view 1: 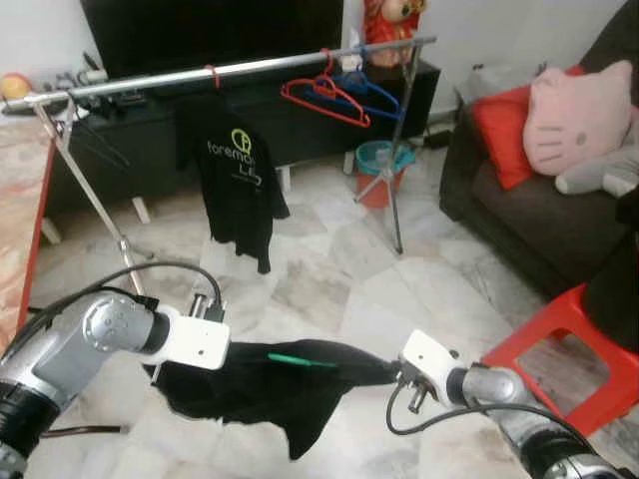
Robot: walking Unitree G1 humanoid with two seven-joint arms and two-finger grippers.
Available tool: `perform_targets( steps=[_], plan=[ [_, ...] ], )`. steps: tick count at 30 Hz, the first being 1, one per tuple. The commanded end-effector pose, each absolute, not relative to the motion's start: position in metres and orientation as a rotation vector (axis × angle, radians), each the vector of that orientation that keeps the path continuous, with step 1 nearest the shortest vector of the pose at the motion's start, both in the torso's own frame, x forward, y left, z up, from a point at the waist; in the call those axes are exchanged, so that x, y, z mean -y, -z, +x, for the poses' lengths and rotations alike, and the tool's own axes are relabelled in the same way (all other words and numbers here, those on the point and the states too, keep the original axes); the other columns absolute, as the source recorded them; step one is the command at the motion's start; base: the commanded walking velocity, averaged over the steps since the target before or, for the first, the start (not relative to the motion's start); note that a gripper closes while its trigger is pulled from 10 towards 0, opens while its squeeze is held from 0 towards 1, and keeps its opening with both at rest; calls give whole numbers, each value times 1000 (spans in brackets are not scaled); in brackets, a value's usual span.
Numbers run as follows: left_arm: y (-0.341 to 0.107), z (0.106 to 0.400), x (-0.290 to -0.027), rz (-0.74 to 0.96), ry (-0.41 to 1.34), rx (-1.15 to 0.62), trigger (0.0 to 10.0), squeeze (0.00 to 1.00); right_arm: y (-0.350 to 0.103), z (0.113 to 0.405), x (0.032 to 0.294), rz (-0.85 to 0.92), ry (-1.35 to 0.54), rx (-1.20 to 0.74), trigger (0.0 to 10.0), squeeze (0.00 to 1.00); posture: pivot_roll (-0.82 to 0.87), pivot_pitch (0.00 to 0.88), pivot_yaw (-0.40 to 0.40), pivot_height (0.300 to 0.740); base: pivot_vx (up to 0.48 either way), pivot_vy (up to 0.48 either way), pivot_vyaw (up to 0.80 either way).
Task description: Hang hanger
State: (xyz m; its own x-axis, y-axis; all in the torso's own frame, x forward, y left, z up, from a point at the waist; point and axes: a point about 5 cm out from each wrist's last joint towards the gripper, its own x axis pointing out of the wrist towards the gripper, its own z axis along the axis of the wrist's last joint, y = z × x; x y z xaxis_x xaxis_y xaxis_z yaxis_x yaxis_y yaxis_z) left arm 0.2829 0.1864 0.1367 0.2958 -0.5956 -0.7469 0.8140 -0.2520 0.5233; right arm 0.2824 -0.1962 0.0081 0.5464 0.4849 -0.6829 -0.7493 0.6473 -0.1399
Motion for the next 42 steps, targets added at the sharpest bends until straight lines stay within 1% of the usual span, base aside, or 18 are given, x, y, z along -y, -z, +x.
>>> perform_targets(
  steps=[1, 3, 4, 6, 8, 10, 11, 12, 13, 24, 27, 32, 35, 42],
  plan=[
    [-148, 286, -179, 1239, 1329, -142, 10000, 0, -6, 279, 212, -382, -675, -682, 0, 0, 67, 0, -38, 740, 0, 0, 0],
    [-148, 285, -173, 1233, 1349, -118, 10000, 0, -6, 280, 212, -366, -658, -682, 0, 0, 68, 0, -40, 740, 0, 0, 0],
    [-147, 282, -169, 1231, 1378, -106, 10000, 0, -5, 280, 212, -360, -638, -691, 10000, 0, 69, 0, -41, 740, 0, 0, 0],
    [-146, 282, -167, 1232, 1387, -97, 10000, 0, -5, 280, 212, -357, -630, -695, 10000, 0, 69, 0, -41, 740, 0, 0, 0],
    [-145, 278, -157, 1238, 1431, -53, 10000, 0, -3, 281, 213, -321, -607, -714, 10000, 0, 69, 0, -43, 740, 0, 0, 0],
    [-145, 277, -154, 1240, 1446, -38, 10000, 0, -3, 280, 212, -297, -605, -723, 10000, 0, 68, 0, -43, 740, 0, 0, 0],
    [-147, 275, -150, 1247, 1469, -19, 10000, 0, -1, 279, 209, -246, -624, -745, 10000, 784, 68, 0, -44, 740, 0, 0, 0],
    [-147, 275, -149, 1250, 1474, -14, 10000, 0, 0, 278, 208, -229, -633, -754, 10000, 784, 68, 0, -44, 740, 0, 0, 0],
    [-149, 275, -147, 1251, 1477, -9, 10000, 0, 1, 276, 207, -216, -648, -765, 10000, 1000, 69, 0, -45, 740, 0, 0, 0],
    [-150, 272, -142, 1217, 1507, -4, 10000, 0, 5, 266, 204, -203, -770, -824, 10000, 1000, 68, 0, -42, 740, 0, 0, 0],
    [-152, 272, -140, 1192, 1499, 5, 10000, 0, -5, 269, 202, -168, -847, -763, 10000, 1000, 66, 0, -42, 740, 0, 0, 0],
    [-152, 272, -140, 1178, 1503, -3, 10000, 0, -16, 269, 203, -141, -920, -718, 10000, 1000, 63, 0, -41, 740, 0, 0, 0],
    [-151, 271, -140, 1167, 1506, -14, 10000, 0, -29, 265, 204, -122, -1020, -654, 10000, 1000, 61, 0, -41, 740, 0, 0, 0],
    [-149, 270, -140, 1145, 1515, -23, 10000, 0, -37, 252, 208, -155, -1147, -685, 10000, 1000, 56, 0, -41, 740, 0, 0, 0]
  ],
)
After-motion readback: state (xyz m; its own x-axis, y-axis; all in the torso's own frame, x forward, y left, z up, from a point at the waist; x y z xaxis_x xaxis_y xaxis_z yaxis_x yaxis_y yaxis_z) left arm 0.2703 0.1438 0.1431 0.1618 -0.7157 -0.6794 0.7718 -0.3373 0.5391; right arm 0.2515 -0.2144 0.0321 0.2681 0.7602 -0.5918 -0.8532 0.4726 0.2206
